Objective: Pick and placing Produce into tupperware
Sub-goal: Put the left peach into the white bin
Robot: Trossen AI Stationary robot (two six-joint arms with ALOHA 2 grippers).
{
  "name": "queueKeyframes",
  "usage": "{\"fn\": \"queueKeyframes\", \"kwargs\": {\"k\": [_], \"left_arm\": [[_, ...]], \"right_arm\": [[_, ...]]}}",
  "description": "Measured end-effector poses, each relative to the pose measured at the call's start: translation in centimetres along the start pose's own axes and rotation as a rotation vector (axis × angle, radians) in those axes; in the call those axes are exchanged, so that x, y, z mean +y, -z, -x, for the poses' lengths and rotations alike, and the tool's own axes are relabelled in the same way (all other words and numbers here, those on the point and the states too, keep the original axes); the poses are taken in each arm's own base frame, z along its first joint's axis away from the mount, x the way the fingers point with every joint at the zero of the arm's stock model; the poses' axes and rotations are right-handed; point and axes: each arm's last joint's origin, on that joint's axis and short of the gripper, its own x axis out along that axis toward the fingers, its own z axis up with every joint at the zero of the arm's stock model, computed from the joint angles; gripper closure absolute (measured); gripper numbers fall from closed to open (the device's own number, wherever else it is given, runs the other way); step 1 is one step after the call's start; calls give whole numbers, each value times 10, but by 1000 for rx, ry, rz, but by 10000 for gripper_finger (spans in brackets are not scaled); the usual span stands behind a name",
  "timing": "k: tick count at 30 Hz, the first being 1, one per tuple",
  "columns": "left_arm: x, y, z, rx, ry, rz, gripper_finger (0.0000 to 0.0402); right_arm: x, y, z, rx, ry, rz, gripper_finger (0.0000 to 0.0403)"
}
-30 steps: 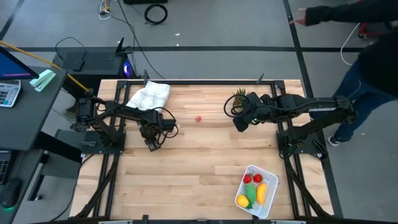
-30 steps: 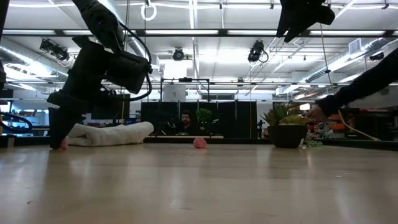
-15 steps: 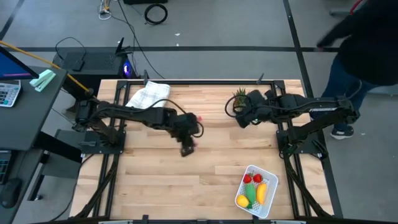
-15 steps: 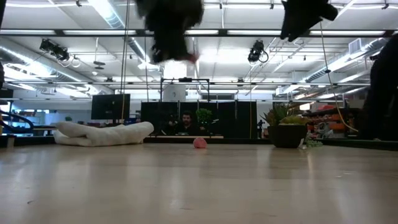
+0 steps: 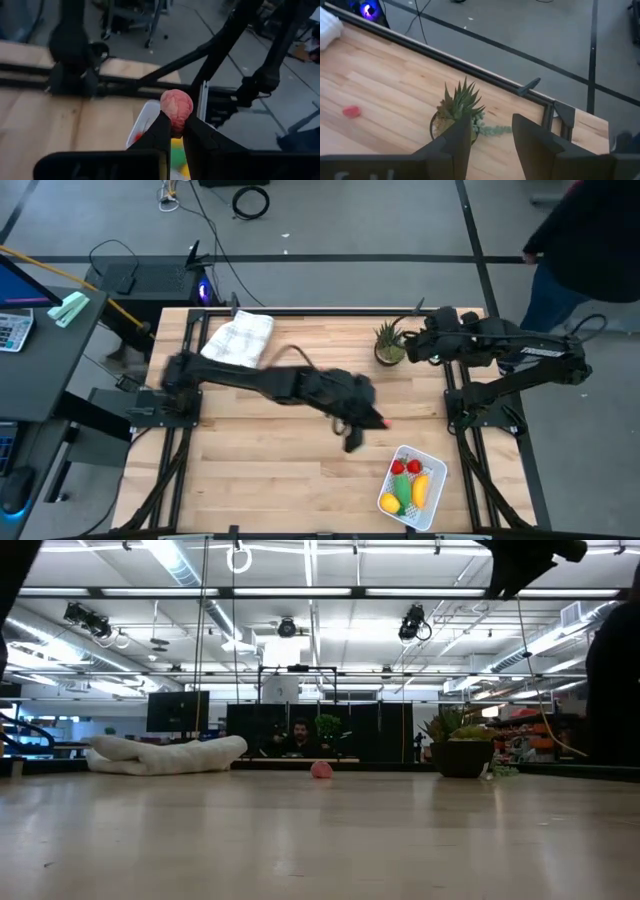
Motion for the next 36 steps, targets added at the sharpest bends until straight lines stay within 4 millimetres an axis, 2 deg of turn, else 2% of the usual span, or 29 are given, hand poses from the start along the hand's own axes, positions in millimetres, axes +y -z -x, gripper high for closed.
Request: {"fn": "queueKeyframes", "kwargs": {"k": [6,10,14,19,22,27,36], "left_arm": [[1,4,-61,-23,19,-11,368],[3,36,-99,85,36,-31,370],[4,74,-125,191,45,-48,371],[3,110,-143,296,41,-88,366],[-2,122,-147,327,56,-155,368],[-14,130,-151,325,101,-296,345],[-14,127,-151,294,102,-307,253]], "right_arm": [[-12,0,5,16,-31,31,251],[-17,1,8,22,-46,45,251],[-18,1,8,29,-54,43,251],[-18,1,8,29,-54,44,251],[-18,1,8,30,-54,45,251],[-18,2,8,36,-57,47,251],[-17,2,8,48,-67,47,251]]}}
